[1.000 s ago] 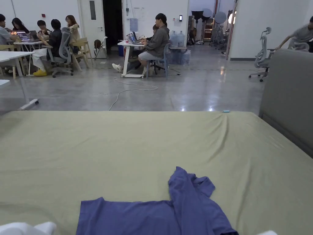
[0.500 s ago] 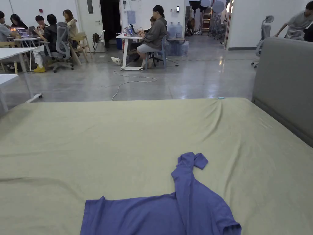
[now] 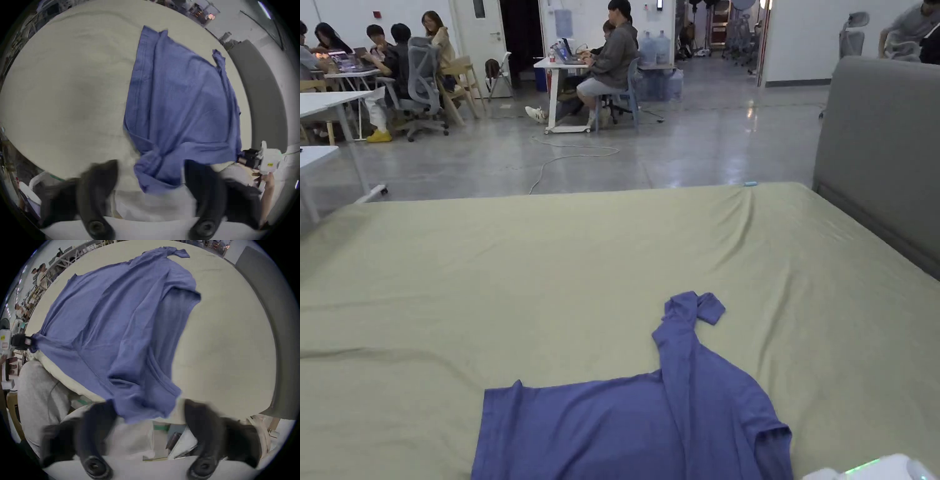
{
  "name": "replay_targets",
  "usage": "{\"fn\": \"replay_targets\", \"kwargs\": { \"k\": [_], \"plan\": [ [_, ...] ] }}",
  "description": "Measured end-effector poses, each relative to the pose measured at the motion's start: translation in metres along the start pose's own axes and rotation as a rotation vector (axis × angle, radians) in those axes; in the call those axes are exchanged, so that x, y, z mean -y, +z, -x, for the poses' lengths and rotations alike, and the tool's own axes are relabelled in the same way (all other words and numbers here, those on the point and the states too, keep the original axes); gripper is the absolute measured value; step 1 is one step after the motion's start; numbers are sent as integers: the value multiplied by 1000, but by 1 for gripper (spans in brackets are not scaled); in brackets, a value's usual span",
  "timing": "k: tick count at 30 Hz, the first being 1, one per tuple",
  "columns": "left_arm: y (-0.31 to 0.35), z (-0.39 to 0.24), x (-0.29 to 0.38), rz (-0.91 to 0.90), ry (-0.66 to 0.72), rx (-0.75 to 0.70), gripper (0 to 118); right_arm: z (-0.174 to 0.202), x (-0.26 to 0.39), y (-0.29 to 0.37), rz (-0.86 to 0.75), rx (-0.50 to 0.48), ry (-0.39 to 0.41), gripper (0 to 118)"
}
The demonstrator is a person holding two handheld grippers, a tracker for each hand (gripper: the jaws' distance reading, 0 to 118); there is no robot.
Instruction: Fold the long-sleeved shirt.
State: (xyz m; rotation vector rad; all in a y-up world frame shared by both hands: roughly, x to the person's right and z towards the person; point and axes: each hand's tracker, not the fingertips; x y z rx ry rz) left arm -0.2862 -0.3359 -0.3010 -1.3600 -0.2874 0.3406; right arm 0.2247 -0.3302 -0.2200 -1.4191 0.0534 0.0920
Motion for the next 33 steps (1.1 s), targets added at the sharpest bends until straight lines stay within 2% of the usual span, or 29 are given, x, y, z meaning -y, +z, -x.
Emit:
{"fn": "replay_targets", "kwargs": {
  "k": [3, 5, 7, 8, 9, 10, 11, 12, 13, 14, 16, 18, 20, 21, 22, 23, 24, 25, 26, 28, 32, 33],
  "plan": [
    [49, -9, 10, -175, -35, 78, 113, -6, 12, 50, -166, 10, -18, 109],
    [66, -16, 22, -232, -77, 30, 113, -10, 21, 74, -235, -6, -82, 109],
    [69, -22, 33, -172, -127, -43, 111, -12, 30, 86, -290, -48, -138, 109],
    [67, -24, 42, -164, -142, -83, 90, -11, 34, 87, -285, -83, -182, 109],
    [64, -25, 48, -168, -158, -80, 44, -10, 38, 86, -277, -121, -208, 104],
    [62, -33, 44, -187, -224, -89, 0, -9, 42, 81, -284, -163, -228, 87],
    [72, -35, 39, -272, -228, -133, 0, -4, 44, 76, -293, -164, -227, 37],
    [75, -37, 37, -254, -170, -135, 0, 2, 45, 71, -285, -144, -222, 0],
    [78, -39, 32, -232, -153, -73, 0, 9, 38, 68, -287, -18, -177, 0],
    [80, -40, 26, -220, -146, -11, 0, 11, 35, 66, -328, -8, -165, 0],
    [70, -50, 28, -228, -144, 7, 0, 12, 17, 61, -297, -83, -149, 0],
    [69, -63, 19, -238, -194, -18, 0, 12, 7, 69, -312, -194, -178, 0],
    [65, -71, 8, -255, -214, -23, 0, 4, -29, 73, -336, -229, -169, 0],
    [63, -74, 3, -261, -216, -23, 0, 0, -48, 75, -355, -229, -168, 6],
    [60, -77, -4, -265, -220, -19, 0, -4, -73, 81, -395, -243, -177, 33],
    [60, -80, -8, -264, -220, -9, 0, -12, -104, 83, -435, -261, -199, 90],
    [57, -82, -14, -265, -222, -12, 0, -19, -134, 81, -457, -272, -215, 118],
    [53, -85, -20, -274, -223, -21, 0, -26, -170, 77, -473, -266, -244, 115],
    [49, -86, -27, -284, -224, -33, 0, -37, -201, 77, -574, -276, -266, 116],
    [40, -87, -43, -295, -232, -69, 0, -57, -286, 60, -496, -233, -297, 116],
    [28, -88, -74, -293, -232, -111, 0, -75, -447, -17, -316, -155, -299, 116],
    [26, -88, -79, -292, -231, -114, 0, -81, -474, -35, -273, -136, -338, 116]
  ]
}}
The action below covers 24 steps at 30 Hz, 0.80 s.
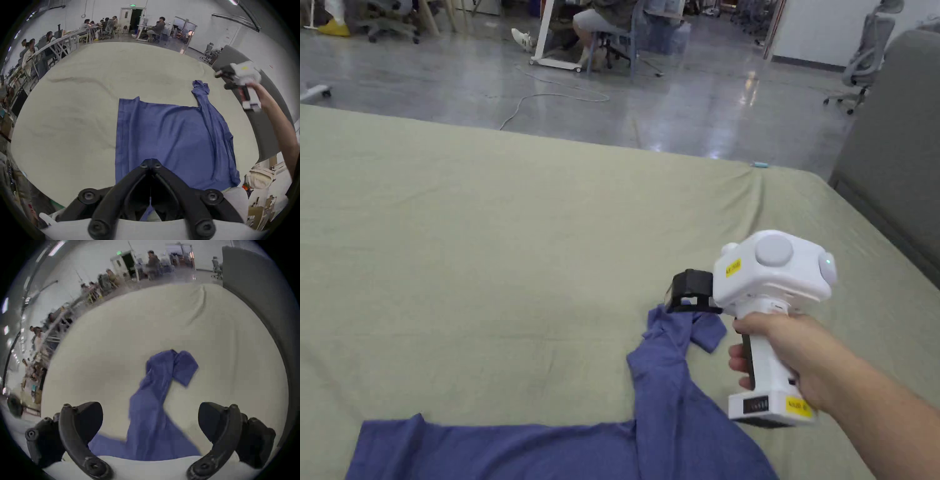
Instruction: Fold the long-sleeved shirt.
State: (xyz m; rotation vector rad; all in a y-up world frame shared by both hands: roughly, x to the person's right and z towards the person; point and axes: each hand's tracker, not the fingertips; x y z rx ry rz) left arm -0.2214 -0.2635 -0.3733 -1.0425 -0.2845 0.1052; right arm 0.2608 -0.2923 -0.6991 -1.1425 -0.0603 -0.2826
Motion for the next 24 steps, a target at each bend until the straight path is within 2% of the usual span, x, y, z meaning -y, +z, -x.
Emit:
{"fn": "replay_targets", "kwargs": {
  "k": [3, 4, 5, 7, 8, 9, 10, 11, 12, 15, 16, 20, 22, 24],
  "plan": [
    [-11, 1, -9, -6, -7, -7, 0, -5, -47, -72, 54, 94, -123, 116],
    [-15, 1, -11, -5, -10, -8, 0, -5, -50, -85, 68, 105, -129, 115],
    [-19, 1, -13, -5, -14, -6, 0, -5, -44, -93, 58, 127, -173, 112],
    [-28, 10, -7, 33, -10, -5, 0, -8, -37, -110, 76, 136, -224, 95],
    [-31, 12, -8, 48, -6, 10, 0, -10, -38, -116, 141, 151, -233, 88],
    [-33, 13, -8, 53, -1, 20, 0, -11, -44, -112, 125, 157, -191, 82],
    [-34, 12, -6, 61, 5, 23, 0, -8, -45, -102, 101, 169, -144, 69],
    [-34, 12, -5, 67, 10, 25, 0, -5, -47, -88, 67, 174, -118, 26],
    [-33, 11, -5, 67, 9, 28, 0, -4, -47, -75, 47, 166, -93, 13],
    [-25, 4, -2, 57, 16, 47, 0, -1, -29, -19, 11, 5, -77, 13],
    [-21, 2, -1, 49, 24, 60, 0, 3, -18, 1, -18, -15, -54, 13],
    [-1, -11, 9, 21, 37, 118, 0, 25, 62, 95, -134, -34, 147, 13],
    [5, -16, 12, 11, 69, 139, 0, 32, 116, 125, -124, -10, 224, 13],
    [10, -15, 15, -8, 112, 152, 0, 31, 169, 135, -103, -15, 258, 13]
  ]
}}
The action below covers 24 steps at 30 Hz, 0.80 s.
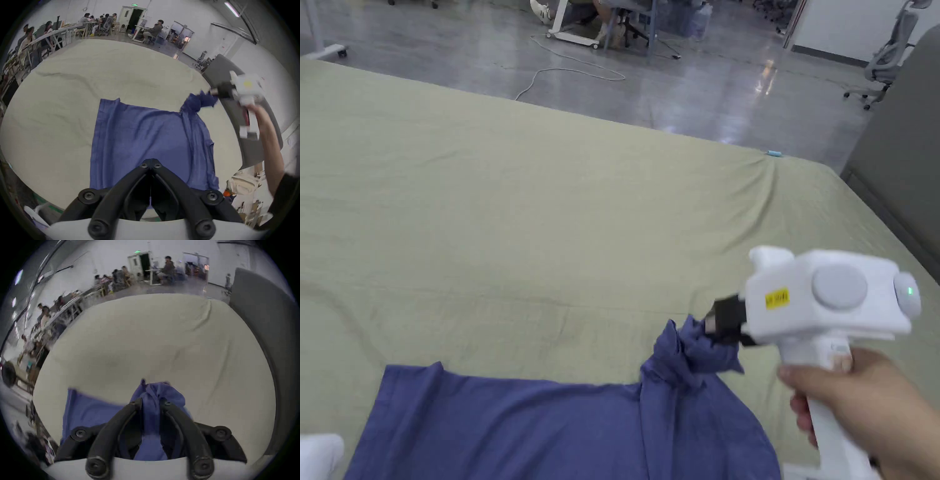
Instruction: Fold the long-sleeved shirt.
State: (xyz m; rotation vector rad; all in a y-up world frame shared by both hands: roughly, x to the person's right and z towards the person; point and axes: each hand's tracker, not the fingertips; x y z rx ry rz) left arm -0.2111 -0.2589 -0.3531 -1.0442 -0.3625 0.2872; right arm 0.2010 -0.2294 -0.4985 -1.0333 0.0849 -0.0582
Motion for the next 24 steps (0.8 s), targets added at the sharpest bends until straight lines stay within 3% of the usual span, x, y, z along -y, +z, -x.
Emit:
{"fn": "replay_targets", "kwargs": {
  "k": [4, 9, 11, 16, 17, 18, 20, 24],
  "plan": [
    [13, -3, 5, -40, 27, 6, 0, 22, 99, -11, 140, 37, 51, 13],
    [25, -7, 17, -46, 34, 9, 0, 32, 184, -70, 334, 28, -66, 13],
    [32, -11, 25, -43, 38, 6, 0, 34, 182, -69, 208, 61, -48, 14],
    [41, -1, 32, -46, 76, 4, 0, 19, 165, -61, 298, -3, -182, 26],
    [42, 1, 33, -47, 79, 2, 0, 14, 161, -53, 311, -21, -212, 36],
    [45, 1, 33, -49, 81, -1, 0, 10, 155, -39, 309, -42, -232, 57],
    [49, 3, 34, -53, 72, -13, 0, 7, 151, -5, 213, -21, -262, 108],
    [50, 12, 37, -50, 74, -34, 0, 8, 169, 65, -26, -40, -287, 111]
  ]
}}
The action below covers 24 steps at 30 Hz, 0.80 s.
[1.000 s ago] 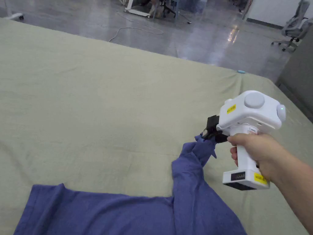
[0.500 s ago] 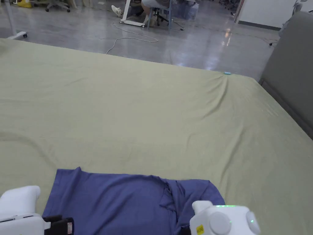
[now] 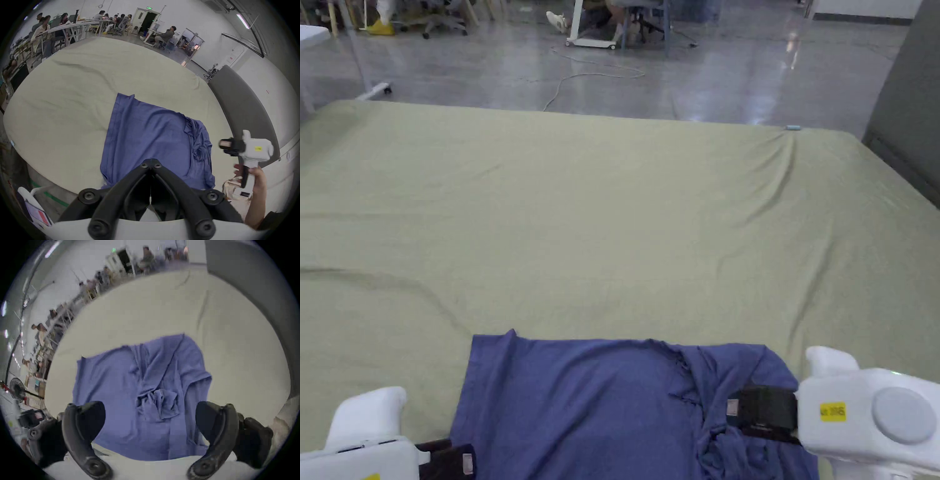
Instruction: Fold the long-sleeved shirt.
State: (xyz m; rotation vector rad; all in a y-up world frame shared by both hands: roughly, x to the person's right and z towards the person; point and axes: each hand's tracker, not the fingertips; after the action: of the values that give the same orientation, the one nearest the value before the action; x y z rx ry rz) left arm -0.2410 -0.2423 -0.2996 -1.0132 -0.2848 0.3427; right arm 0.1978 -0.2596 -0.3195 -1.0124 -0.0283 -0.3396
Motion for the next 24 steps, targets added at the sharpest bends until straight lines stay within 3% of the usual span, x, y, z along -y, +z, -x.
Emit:
{"fn": "replay_targets", "kwargs": {
  "k": [1, 2, 3, 4, 5, 7, 10, 12, 13, 14, 15, 18, 22, 24],
  "plan": [
    [-2, 3, 2, 7, 2, -6, 0, 0, 12, 8, -10, -13, -9, 111],
    [-6, 6, 3, 18, 6, -13, 0, -1, 23, 11, 18, -25, -10, 103],
    [-10, 9, 4, 27, 11, -17, 0, -2, 33, 11, 46, -35, -4, 70],
    [-14, 11, 6, 40, 16, -21, 0, -1, 47, 8, 51, -33, 16, 9],
    [-17, 14, 7, 49, 23, -27, 0, 1, 57, 5, 55, -23, 45, 0],
    [-25, 18, 6, 62, 37, -34, 0, 6, 74, -6, 111, 39, 106, 0],
    [-36, 26, -10, 59, 62, -20, 0, 9, 81, -13, 154, -88, 55, 0],
    [-48, 28, -35, 16, 55, -20, 7, 12, 77, -17, 158, -84, 54, 0],
    [-61, 32, -54, -34, 18, -46, 41, 4, 73, -17, 152, -80, 69, 0],
    [-78, 36, -76, -23, 8, -71, 107, 5, 69, -18, 139, -66, 87, 0],
    [-96, 41, -93, -15, 18, -69, 118, 5, 66, -19, 129, -59, 90, 0],
    [-148, 60, -146, -72, 22, -176, 117, -4, 55, -22, 120, -69, 52, 0],
    [-233, 74, -175, 58, -29, -258, 116, -15, 44, -30, 119, -59, 34, 0],
    [-263, 73, -172, 105, -91, -267, 101, -20, 36, -35, 121, -26, 46, 0]
  ]
}}
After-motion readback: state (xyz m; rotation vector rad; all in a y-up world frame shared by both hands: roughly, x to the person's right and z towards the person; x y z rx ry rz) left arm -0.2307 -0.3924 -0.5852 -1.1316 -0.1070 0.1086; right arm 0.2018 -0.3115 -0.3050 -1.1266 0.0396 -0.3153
